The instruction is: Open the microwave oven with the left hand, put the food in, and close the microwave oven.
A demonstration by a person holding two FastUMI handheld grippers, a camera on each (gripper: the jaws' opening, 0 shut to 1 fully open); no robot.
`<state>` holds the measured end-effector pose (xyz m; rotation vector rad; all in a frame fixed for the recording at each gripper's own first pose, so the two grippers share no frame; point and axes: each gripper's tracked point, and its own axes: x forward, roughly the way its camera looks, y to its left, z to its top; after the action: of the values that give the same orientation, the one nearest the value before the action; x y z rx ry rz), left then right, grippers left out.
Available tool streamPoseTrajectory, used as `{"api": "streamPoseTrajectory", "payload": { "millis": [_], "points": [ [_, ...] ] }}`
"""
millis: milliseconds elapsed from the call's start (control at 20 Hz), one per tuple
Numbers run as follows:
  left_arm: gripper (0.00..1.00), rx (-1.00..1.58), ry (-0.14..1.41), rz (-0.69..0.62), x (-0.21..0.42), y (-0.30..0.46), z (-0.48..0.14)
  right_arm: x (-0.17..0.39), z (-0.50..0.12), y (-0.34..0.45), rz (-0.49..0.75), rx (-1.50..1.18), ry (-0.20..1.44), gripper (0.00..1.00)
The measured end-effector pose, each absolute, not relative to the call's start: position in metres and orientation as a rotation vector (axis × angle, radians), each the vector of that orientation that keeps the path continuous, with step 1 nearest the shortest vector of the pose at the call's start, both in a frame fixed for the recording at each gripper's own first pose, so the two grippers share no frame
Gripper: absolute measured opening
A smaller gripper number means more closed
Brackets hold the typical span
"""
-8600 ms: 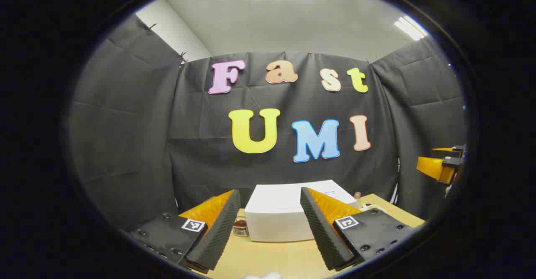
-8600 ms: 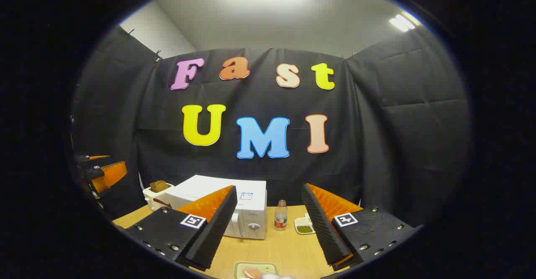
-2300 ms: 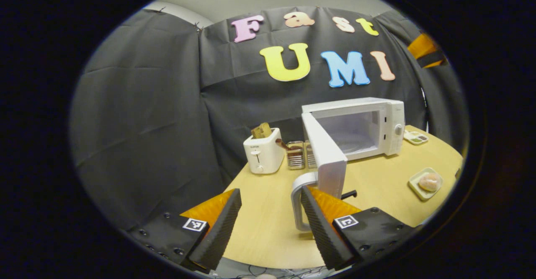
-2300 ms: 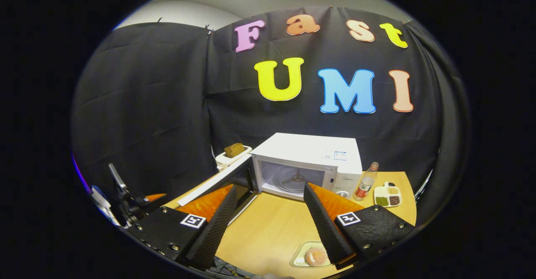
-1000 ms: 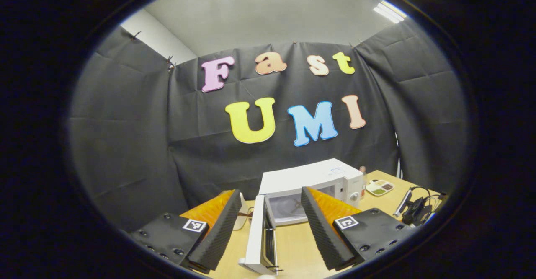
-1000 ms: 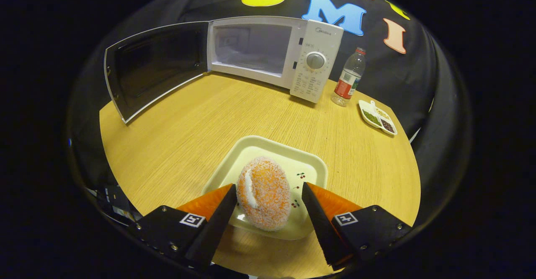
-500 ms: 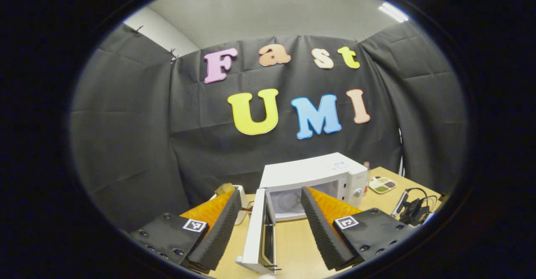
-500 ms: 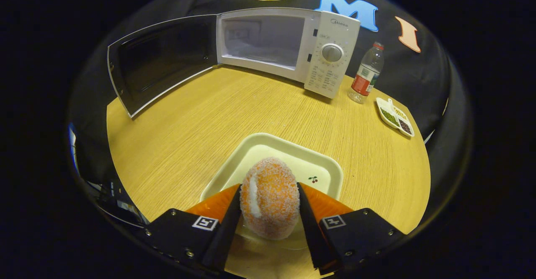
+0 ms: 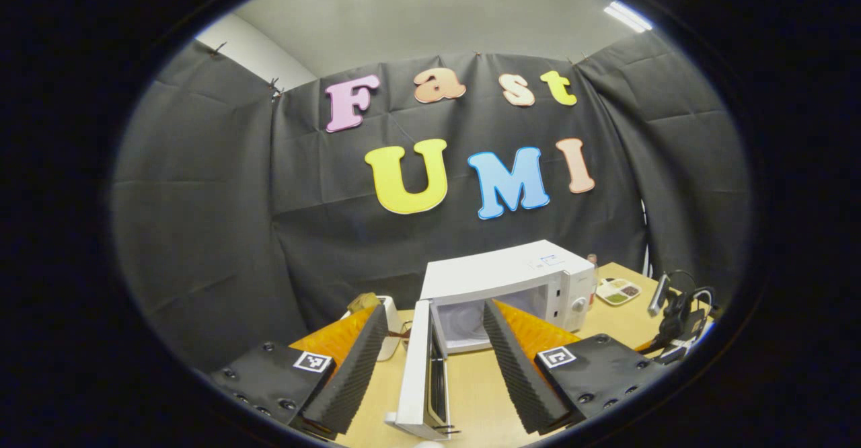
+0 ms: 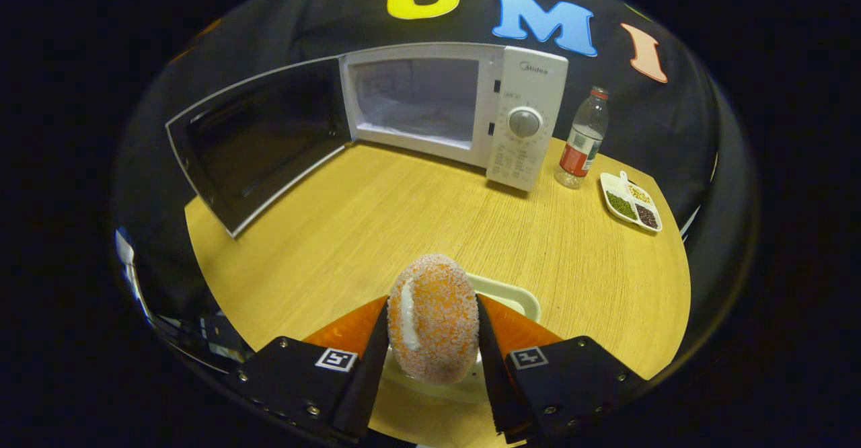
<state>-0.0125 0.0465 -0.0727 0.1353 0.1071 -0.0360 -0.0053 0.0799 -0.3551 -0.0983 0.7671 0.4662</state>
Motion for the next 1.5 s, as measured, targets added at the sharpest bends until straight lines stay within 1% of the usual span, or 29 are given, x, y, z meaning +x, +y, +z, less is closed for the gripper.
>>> {"api": "streamPoseTrajectory", "payload": {
  "millis": [150,200,250,300,350,400,450,500,550,600,650,750,800,1000,1150,1200,1250,1300,1350,1450,1500],
  "points": [
    [0.99,0.128,0.115,-0.039,-0.012,0.047,-0.082,0.011,-0.317,0.11,0.486,0.05,0.725,0.67],
    [0.95,0.125,0.117,-0.04,-0.011,0.048,-0.085,0.018,-0.308,0.121,0.495,0.089,0.718,0.67],
    [0.95,0.124,0.12,-0.041,-0.01,0.049,-0.086,0.024,-0.3,0.133,0.5,0.133,0.706,0.65],
    [0.95,0.125,0.117,-0.039,-0.01,0.051,-0.085,0.032,-0.293,0.145,0.506,0.174,0.703,0.67],
    [0.95,0.128,0.116,-0.037,-0.008,0.053,-0.086,0.041,-0.288,0.155,0.507,0.207,0.693,0.67],
    [0.99,0.129,0.111,-0.036,-0.004,0.055,-0.084,0.052,-0.284,0.165,0.506,0.235,0.685,0.67],
    [0.99,0.129,0.107,-0.035,-0.003,0.057,-0.083,0.06,-0.28,0.175,0.504,0.268,0.677,0.67],
    [0.95,0.129,0.103,-0.033,0.0,0.059,-0.081,0.07,-0.277,0.185,0.508,0.308,0.677,0.67],
    [0.99,0.128,0.101,-0.026,0.004,0.061,-0.081,0.082,-0.275,0.192,0.494,0.347,0.67,0.67],
    [0.99,0.12,0.096,-0.02,0.008,0.063,-0.081,0.095,-0.273,0.198,0.485,0.383,0.661,0.67],
    [0.95,0.111,0.088,-0.015,0.012,0.064,-0.081,0.107,-0.273,0.202,0.467,0.411,0.649,0.67],
    [0.95,0.101,0.086,-0.002,0.02,0.067,-0.084,0.134,-0.28,0.21,0.421,0.455,0.632,0.67],
    [0.99,0.097,0.086,0.0,0.023,0.067,-0.088,0.148,-0.286,0.214,0.387,0.471,0.626,0.67],
    [0.99,0.109,0.086,0.002,0.026,0.074,-0.102,0.205,-0.303,0.239,0.28,0.543,0.56,0.67],
    [0.99,0.103,0.106,-0.006,0.033,0.076,-0.121,0.248,-0.313,0.259,0.221,0.507,0.479,0.67],
    [0.95,0.102,0.1,-0.007,0.035,0.077,-0.122,0.261,-0.317,0.262,0.199,0.478,0.458,0.67],
    [0.95,0.104,0.094,-0.008,0.039,0.078,-0.124,0.272,-0.32,0.267,0.183,0.451,0.436,0.67],
    [0.99,0.106,0.087,-0.011,0.042,0.079,-0.126,0.283,-0.325,0.271,0.165,0.434,0.417,0.63],
    [0.99,0.113,0.086,-0.012,0.046,0.08,-0.129,0.292,-0.329,0.273,0.135,0.427,0.407,0.67],
    [0.99,0.142,0.085,-0.003,0.049,0.084,-0.133,0.308,-0.333,0.27,0.071,0.418,0.382,0.67],
    [0.95,0.149,0.085,-0.002,0.049,0.085,-0.134,0.315,-0.333,0.268,0.045,0.405,0.358,0.64]
  ]
}}
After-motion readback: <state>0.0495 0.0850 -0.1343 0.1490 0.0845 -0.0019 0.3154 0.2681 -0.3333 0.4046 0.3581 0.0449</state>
